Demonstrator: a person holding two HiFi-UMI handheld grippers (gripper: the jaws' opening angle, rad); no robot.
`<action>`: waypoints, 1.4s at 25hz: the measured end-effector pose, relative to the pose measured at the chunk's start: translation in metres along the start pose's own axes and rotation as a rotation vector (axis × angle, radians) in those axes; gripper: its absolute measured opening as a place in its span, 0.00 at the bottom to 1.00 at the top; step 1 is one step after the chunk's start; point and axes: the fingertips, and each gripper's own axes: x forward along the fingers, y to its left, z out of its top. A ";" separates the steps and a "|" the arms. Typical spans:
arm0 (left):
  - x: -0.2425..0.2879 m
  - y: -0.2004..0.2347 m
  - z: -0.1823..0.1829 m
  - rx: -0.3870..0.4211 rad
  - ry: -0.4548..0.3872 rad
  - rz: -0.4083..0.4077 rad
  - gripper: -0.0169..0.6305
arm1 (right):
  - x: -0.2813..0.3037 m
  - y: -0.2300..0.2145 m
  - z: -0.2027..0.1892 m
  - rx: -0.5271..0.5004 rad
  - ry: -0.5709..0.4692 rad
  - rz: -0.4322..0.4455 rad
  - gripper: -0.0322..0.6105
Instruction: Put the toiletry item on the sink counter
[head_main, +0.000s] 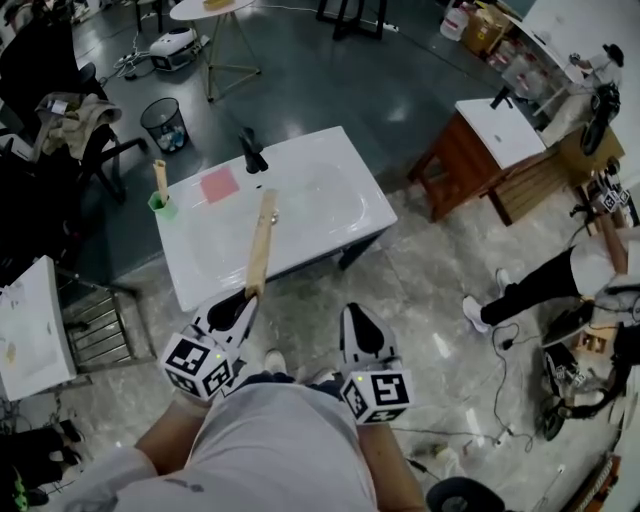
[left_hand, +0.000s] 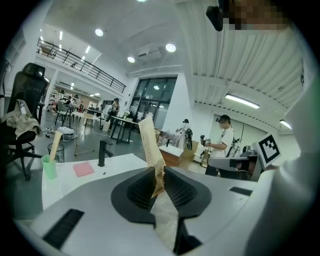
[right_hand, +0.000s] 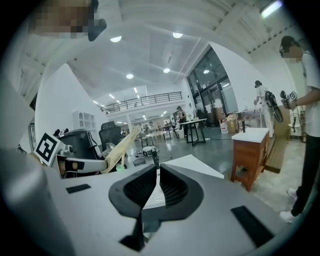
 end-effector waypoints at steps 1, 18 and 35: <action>0.000 0.004 0.001 -0.001 -0.002 -0.005 0.13 | 0.003 0.002 0.000 0.002 -0.004 -0.009 0.10; -0.003 0.050 0.009 0.001 -0.034 0.015 0.13 | 0.057 0.025 0.002 0.010 -0.033 0.026 0.10; 0.082 0.075 0.023 -0.020 -0.030 0.188 0.13 | 0.155 -0.043 0.022 0.021 0.007 0.207 0.10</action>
